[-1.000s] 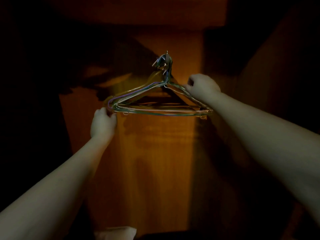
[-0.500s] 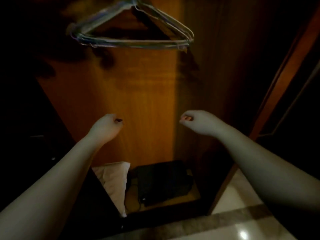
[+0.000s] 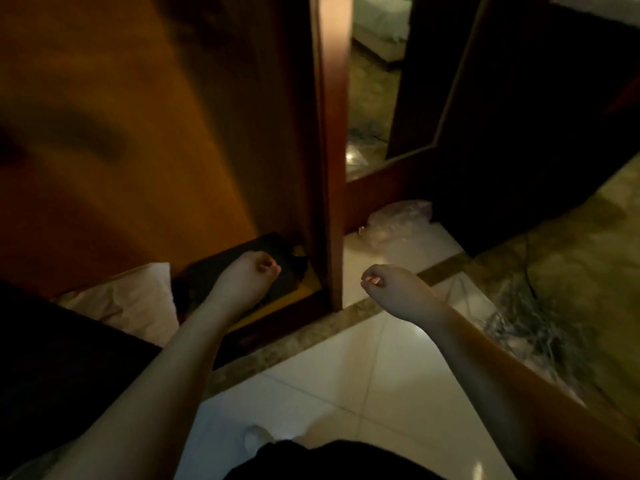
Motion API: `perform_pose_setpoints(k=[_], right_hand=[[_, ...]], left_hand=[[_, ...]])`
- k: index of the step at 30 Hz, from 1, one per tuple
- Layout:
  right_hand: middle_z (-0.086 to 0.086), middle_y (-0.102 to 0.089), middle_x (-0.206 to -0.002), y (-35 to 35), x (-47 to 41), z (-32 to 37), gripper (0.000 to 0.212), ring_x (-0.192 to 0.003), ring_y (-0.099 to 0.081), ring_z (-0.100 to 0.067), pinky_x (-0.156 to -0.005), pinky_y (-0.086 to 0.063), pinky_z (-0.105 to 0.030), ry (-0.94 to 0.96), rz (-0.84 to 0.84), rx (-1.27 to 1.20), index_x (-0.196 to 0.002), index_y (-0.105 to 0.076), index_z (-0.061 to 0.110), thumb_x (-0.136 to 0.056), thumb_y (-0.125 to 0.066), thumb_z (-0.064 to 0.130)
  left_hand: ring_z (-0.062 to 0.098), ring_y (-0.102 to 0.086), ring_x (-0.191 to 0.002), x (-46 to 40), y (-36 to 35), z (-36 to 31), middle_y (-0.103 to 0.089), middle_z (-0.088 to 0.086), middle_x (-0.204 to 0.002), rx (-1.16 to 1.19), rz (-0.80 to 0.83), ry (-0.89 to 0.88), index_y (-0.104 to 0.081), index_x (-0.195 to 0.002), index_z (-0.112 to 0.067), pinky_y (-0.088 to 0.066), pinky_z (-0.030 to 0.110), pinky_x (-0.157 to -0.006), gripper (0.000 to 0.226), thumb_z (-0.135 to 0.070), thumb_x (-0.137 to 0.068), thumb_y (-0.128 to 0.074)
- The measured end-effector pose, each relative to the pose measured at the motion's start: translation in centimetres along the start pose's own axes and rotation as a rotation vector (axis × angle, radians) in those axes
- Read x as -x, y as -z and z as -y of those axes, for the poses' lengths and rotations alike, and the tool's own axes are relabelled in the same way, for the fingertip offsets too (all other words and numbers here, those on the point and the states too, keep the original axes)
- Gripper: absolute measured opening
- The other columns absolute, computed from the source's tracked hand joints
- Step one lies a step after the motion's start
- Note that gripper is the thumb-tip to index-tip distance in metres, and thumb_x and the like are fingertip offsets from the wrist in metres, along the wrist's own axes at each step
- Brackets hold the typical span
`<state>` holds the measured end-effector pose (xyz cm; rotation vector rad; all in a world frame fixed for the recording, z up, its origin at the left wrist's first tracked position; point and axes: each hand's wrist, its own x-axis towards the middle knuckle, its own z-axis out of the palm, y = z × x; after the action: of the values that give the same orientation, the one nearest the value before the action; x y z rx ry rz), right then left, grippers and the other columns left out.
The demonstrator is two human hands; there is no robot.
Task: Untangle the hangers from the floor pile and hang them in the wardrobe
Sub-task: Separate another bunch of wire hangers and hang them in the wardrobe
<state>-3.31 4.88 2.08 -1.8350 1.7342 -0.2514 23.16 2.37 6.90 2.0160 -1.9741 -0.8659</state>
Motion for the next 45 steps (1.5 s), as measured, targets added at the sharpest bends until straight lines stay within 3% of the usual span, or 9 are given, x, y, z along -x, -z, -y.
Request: perform_pose_setpoints(k=[6, 12, 20, 24, 28, 32, 37, 42, 45], right_hand=[[0.007, -0.063, -0.116, 0.8, 5.9, -10.9, 0.032, -0.100, -0.057, -0.011, -0.083, -0.044, -0.027, -0.202, 0.022, -0.017, -0.119, -0.063, 0.023, -0.100, -0.044, 0.039], [0.002, -0.062, -0.121, 0.8, 10.5, -20.7, 0.034, -0.106, -0.057, -0.017, -0.090, -0.047, -0.033, -0.442, 0.038, -0.081, -0.119, -0.064, 0.021, -0.098, -0.044, 0.040], [-0.002, -0.059, -0.129, 2.2, 14.0, -32.7, 0.034, -0.114, -0.056, -0.023, -0.092, -0.049, -0.039, -0.759, -0.026, -0.166, -0.125, -0.059, 0.020, -0.097, -0.046, 0.035], [-0.003, -0.062, -0.121, 3.0, 14.2, -40.0, 0.033, -0.106, -0.059, -0.023, -0.088, -0.052, -0.041, -0.880, 0.020, -0.255, -0.121, -0.061, 0.022, -0.096, -0.045, 0.035], [-0.001, -0.063, -0.111, 3.4, 13.6, -46.7, 0.027, -0.096, -0.060, -0.021, -0.082, -0.053, -0.038, -0.986, 0.049, -0.294, -0.109, -0.064, 0.022, -0.095, -0.044, 0.034], [-0.002, -0.065, -0.099, 2.9, 12.9, -53.6, 0.023, -0.086, -0.061, -0.020, -0.078, -0.055, -0.037, -1.092, 0.038, -0.372, -0.100, -0.064, 0.020, -0.095, -0.043, 0.028], [-0.007, -0.061, -0.095, -0.7, 12.9, -63.9, 0.021, -0.085, -0.059, -0.024, -0.078, -0.051, -0.037, -1.203, 0.078, -0.512, -0.096, -0.059, 0.014, -0.098, -0.042, 0.026], [-0.013, -0.060, -0.104, -8.4, 12.4, -74.9, 0.024, -0.092, -0.058, -0.027, -0.077, -0.047, -0.034, -1.251, 0.111, -0.573, -0.106, -0.059, 0.007, -0.101, -0.042, 0.023], [-0.014, -0.059, -0.105, -13.8, 11.8, -80.9, 0.024, -0.087, -0.054, -0.026, -0.072, -0.042, -0.030, -1.294, 0.083, -0.570, -0.108, -0.058, 0.007, -0.100, -0.042, 0.022]], left_hand=[[0.009, -0.057, -0.086, -1.9, -9.1, -8.8, -0.057, -0.004, -0.108, -0.122, 0.173, -0.125, -0.062, -0.109, -0.022, -0.042, 0.026, -0.064, 0.020, -0.036, -0.098, -0.052], [0.020, -0.059, -0.100, -5.1, -17.5, -16.3, -0.061, 0.003, -0.114, -0.268, 0.362, -0.282, -0.063, -0.115, -0.015, -0.043, 0.030, -0.076, 0.026, -0.032, -0.099, -0.051], [0.027, -0.060, -0.097, -9.7, -28.9, -26.1, -0.062, 0.005, -0.107, -0.352, 0.553, -0.431, -0.065, -0.100, -0.018, -0.050, 0.036, -0.083, 0.020, -0.031, -0.096, -0.050], [0.026, -0.062, -0.081, -13.4, -35.6, -31.2, -0.063, 0.002, -0.085, -0.376, 0.655, -0.489, -0.058, -0.082, -0.021, -0.051, 0.037, -0.073, 0.018, -0.033, -0.093, -0.049], [0.024, -0.060, -0.089, -16.2, -42.5, -36.7, -0.063, 0.005, -0.098, -0.446, 0.759, -0.561, -0.063, -0.099, -0.011, -0.047, 0.035, -0.075, 0.022, -0.025, -0.097, -0.047], [0.025, -0.061, -0.088, -18.6, -49.6, -40.6, -0.065, 0.008, -0.097, -0.510, 0.854, -0.590, -0.062, -0.101, -0.010, -0.049, 0.037, -0.074, 0.022, -0.023, -0.098, -0.045], [0.025, -0.061, -0.082, -21.7, -60.7, -43.0, -0.064, 0.008, -0.094, -0.558, 0.881, -0.578, -0.062, -0.100, -0.012, -0.051, 0.038, -0.074, 0.020, -0.024, -0.098, -0.045], [0.026, -0.064, -0.082, -24.7, -74.1, -42.1, -0.063, 0.006, -0.095, -0.643, 0.894, -0.594, -0.061, -0.100, -0.017, -0.056, 0.039, -0.073, 0.016, -0.025, -0.097, -0.047], [0.024, -0.058, -0.082, -26.2, -82.2, -40.4, -0.064, 0.008, -0.097, -0.712, 0.888, -0.661, -0.060, -0.095, -0.016, -0.049, 0.033, -0.071, 0.015, -0.023, -0.096, -0.047]])
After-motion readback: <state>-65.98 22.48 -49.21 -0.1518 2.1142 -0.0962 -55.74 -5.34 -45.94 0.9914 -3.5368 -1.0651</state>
